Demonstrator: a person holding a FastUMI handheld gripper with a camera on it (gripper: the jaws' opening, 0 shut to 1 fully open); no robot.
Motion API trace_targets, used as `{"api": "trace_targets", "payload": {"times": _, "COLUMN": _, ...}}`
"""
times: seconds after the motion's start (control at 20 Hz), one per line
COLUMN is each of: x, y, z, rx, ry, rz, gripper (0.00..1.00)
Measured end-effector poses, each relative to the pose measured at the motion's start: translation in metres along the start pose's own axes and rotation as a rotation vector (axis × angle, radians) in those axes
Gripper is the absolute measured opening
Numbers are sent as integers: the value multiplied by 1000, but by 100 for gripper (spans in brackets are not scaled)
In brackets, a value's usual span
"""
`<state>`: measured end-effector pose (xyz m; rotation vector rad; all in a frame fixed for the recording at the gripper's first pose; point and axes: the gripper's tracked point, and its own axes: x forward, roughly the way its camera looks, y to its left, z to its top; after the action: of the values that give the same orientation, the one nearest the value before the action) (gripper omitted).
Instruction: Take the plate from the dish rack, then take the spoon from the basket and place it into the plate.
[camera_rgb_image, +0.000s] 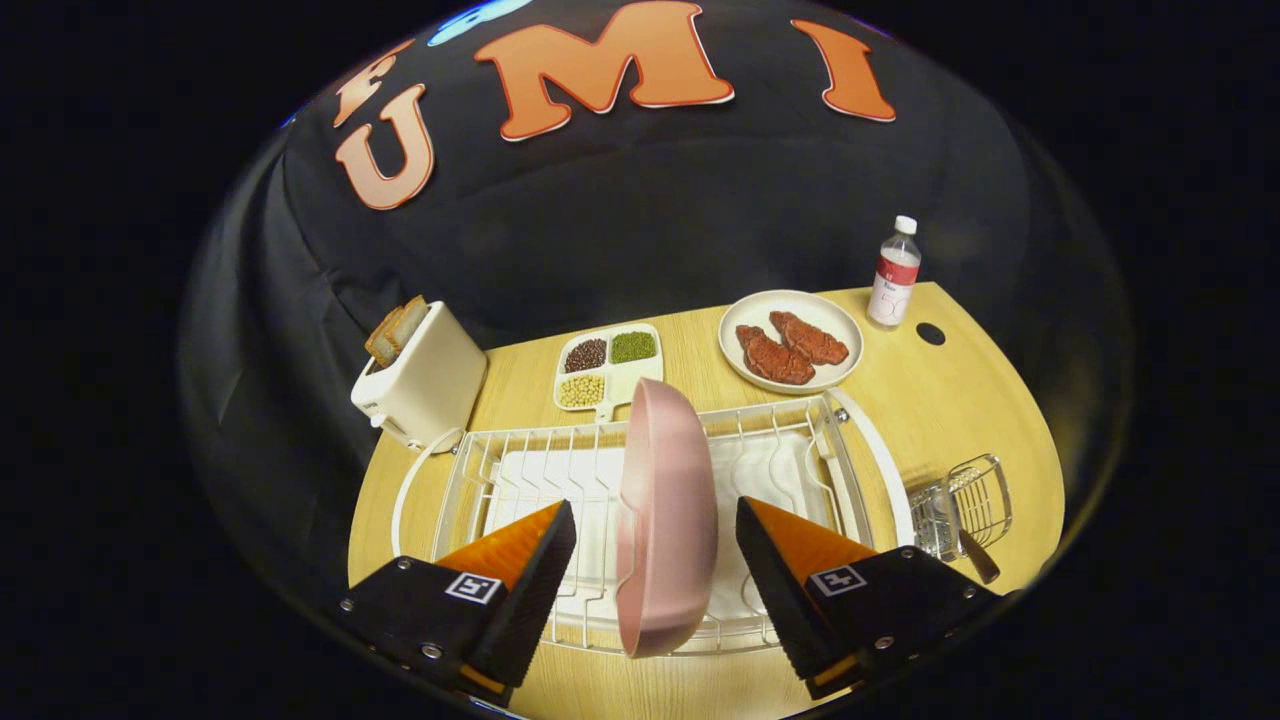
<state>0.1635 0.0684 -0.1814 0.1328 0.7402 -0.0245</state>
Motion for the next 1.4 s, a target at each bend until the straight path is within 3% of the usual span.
{"api": "trace_targets", "payload": {"times": 0.15, "x": 13, "y": 2, "z": -6, "rx": -2, "ry": 31, "rz": -8, "gripper": 86}}
{"api": "trace_targets", "payload": {"times": 0.4, "x": 20, "y": -9, "z": -13, "rx": 7, "ry": 60, "rz": -82, "gripper": 39}}
{"api": "trace_targets", "payload": {"times": 0.75, "x": 5, "y": -34, "z": 5, "rx": -14, "ry": 1, "rz": -213, "gripper": 28}}
{"api": "trace_targets", "payload": {"times": 1.15, "x": -9, "y": -17, "z": 14, "rx": -205, "ry": -45, "rz": -374, "gripper": 28}}
{"api": "trace_targets", "payload": {"times": 1.4, "x": -15, "y": -4, "z": 13, "rx": -250, "ry": -65, "rz": -453, "gripper": 29}}
